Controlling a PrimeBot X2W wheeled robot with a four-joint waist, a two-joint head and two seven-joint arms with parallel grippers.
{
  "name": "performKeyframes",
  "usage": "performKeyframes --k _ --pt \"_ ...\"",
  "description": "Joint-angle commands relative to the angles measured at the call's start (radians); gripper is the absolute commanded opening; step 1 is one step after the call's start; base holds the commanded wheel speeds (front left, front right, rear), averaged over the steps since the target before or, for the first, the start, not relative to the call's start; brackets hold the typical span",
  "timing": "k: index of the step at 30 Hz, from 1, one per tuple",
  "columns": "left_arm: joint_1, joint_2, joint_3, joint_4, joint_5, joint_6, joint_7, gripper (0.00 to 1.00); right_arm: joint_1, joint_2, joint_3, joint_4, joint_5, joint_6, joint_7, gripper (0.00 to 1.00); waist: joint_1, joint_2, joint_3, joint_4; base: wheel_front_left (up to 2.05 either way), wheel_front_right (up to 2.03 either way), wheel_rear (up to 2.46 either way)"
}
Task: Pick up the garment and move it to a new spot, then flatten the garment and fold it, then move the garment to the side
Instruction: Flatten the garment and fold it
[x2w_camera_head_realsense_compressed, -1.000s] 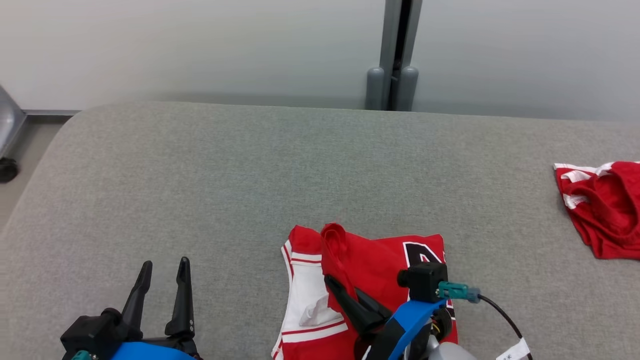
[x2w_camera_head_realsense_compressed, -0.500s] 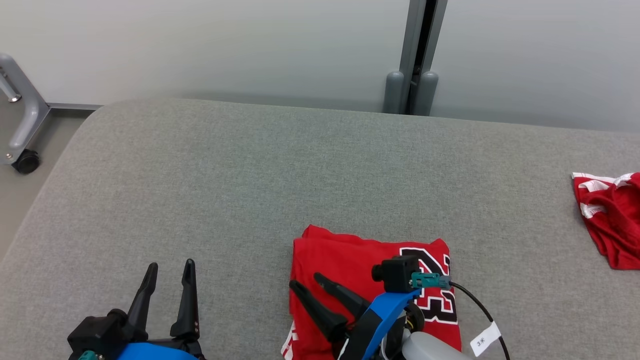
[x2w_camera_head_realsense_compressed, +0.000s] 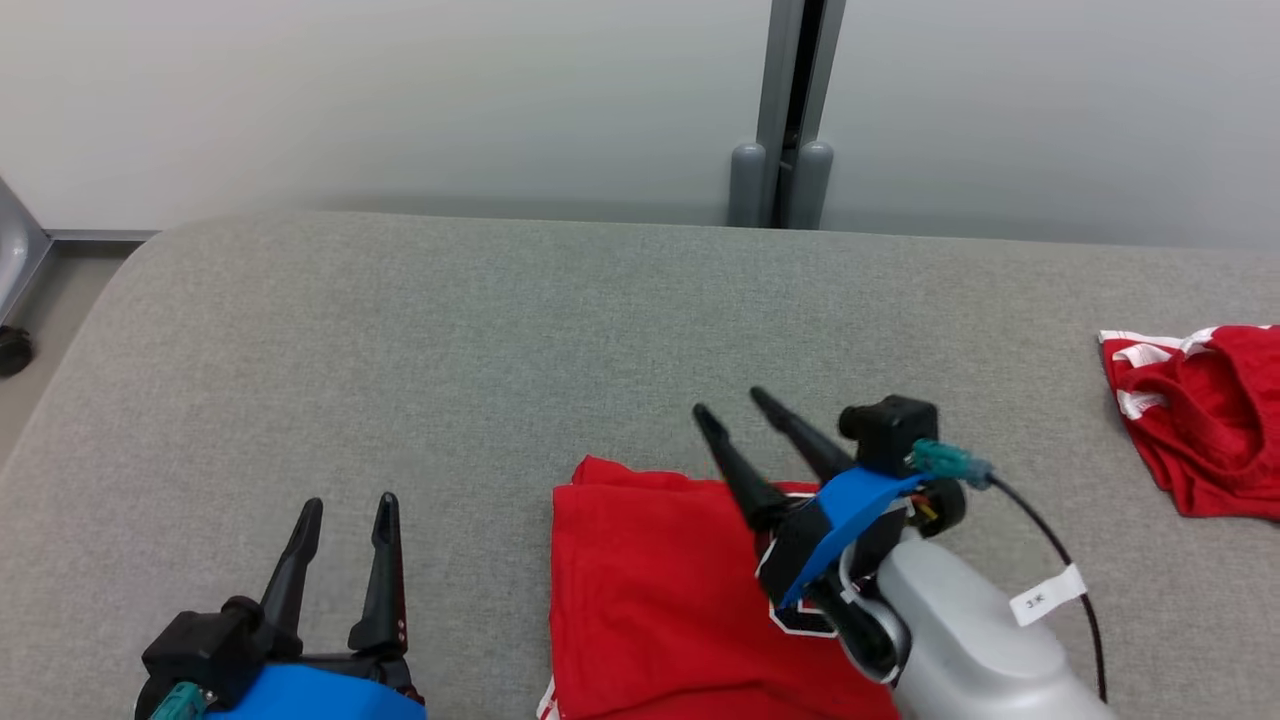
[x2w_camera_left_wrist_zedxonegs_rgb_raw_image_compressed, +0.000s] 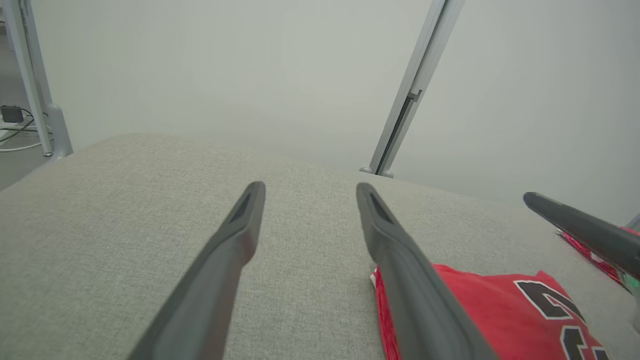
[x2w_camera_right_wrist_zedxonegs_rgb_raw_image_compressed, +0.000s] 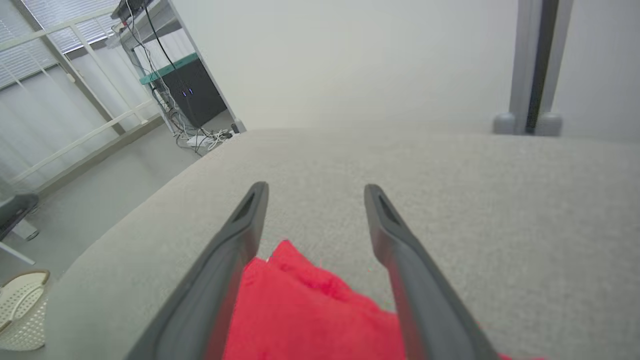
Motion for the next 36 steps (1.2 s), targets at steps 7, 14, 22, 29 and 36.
performKeyframes --k 7,14,22,29,36 --pt "-0.039 -0.024 0.001 0.016 0.018 0.005 -0.012 1.00 0.186 -0.003 -0.388 -0.144 -0.356 0.000 -0.004 1.00 0.0000 0.0000 -0.036 -0.035 0.00 0.00 0.00" --pt "0.013 -0.052 0.028 0.060 0.024 0.021 -0.019 1.00 0.405 -0.002 -0.626 -0.322 -0.511 0.000 -0.004 1.00 0.0000 0.0000 -0.077 -0.060 0.00 0.00 0.00" --pt "0.069 -0.065 0.038 0.090 0.035 0.014 -0.021 1.00 0.527 -0.002 -0.678 -0.414 -0.483 0.000 -0.004 1.00 0.0000 0.0000 -0.090 -0.072 0.00 0.00 0.00" --pt "0.074 -0.066 0.051 0.099 0.042 0.005 -0.021 1.00 0.547 -0.002 -0.662 -0.438 -0.477 0.000 -0.004 1.00 0.0000 0.0000 -0.089 -0.074 0.00 0.00 0.00" --pt "0.073 -0.067 0.055 0.101 0.045 0.002 -0.021 1.00 0.549 -0.002 -0.662 -0.445 -0.481 0.000 -0.004 1.00 0.0000 0.0000 -0.087 -0.071 0.00 0.00 0.00"
